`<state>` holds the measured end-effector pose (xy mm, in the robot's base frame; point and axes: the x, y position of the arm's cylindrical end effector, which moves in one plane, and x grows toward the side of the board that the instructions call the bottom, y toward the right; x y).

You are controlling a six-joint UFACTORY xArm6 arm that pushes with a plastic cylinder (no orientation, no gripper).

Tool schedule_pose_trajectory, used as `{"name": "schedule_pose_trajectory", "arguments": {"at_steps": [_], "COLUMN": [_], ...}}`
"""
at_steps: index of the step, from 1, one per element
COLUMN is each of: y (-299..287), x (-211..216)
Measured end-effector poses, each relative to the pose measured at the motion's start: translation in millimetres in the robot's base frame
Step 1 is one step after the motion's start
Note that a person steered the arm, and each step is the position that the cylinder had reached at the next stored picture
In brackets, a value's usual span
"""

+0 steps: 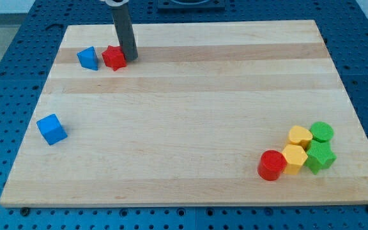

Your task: Push red star to the center

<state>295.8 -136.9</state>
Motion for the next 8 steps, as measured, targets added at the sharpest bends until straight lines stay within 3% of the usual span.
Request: {"name": "schedule_pose_trajectory", "arguments": {"at_steps": [2, 4, 6, 8], "y": [-42.1, -65.9, 16.2, 151.0], "x": [-55.7, -10.8, 35.8, 99.7]}}
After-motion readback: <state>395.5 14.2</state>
